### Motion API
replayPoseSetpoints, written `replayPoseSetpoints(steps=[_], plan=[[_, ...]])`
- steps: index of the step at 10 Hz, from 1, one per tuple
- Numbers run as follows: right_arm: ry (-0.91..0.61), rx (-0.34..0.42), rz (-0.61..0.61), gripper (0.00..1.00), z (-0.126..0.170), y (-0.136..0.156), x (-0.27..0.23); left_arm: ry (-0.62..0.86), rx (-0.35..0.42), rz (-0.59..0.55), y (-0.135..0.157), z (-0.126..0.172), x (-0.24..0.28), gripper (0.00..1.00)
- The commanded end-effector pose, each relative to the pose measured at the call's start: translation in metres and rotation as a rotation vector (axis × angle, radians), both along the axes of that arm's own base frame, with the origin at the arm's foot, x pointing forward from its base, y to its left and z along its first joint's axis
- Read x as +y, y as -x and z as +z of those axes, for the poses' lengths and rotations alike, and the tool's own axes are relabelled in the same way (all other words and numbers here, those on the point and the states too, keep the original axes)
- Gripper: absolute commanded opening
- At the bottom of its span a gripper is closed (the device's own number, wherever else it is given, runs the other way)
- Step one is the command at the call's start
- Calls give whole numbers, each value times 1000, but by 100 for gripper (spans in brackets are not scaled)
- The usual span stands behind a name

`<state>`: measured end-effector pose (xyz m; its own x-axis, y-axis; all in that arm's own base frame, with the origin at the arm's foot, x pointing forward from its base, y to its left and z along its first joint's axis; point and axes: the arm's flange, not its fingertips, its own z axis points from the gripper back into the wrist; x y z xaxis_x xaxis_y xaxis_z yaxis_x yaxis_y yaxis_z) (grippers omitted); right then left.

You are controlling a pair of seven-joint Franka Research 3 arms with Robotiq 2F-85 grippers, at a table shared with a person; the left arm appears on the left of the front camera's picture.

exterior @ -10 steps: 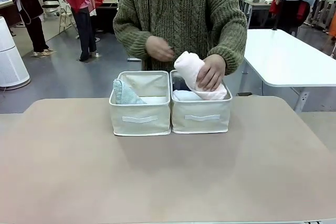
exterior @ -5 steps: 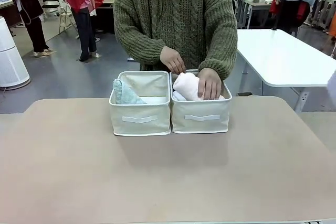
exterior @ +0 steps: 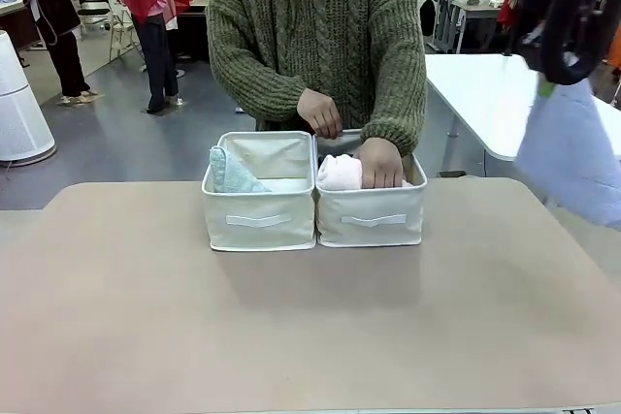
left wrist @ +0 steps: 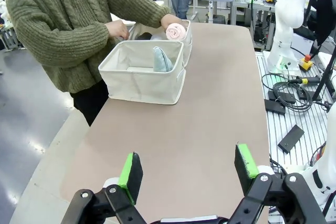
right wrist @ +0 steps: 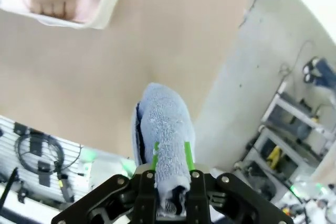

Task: Sort the towels based on their folding style.
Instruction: Pick up another triangle-folded towel from the table and place it in the left Fabric basket.

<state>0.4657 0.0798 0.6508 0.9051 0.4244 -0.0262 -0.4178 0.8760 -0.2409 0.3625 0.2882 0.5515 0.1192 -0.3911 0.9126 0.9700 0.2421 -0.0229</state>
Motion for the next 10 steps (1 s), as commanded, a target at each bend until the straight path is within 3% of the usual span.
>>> replayPoseSetpoints(steps=[1, 10], plan=[[30, 14, 90, 16, 0, -18, 9, -1, -6, -1, 3, 0, 0, 92], [4, 14, 49, 16, -6, -8, 16, -1, -6, -1, 3, 0, 0, 92]])
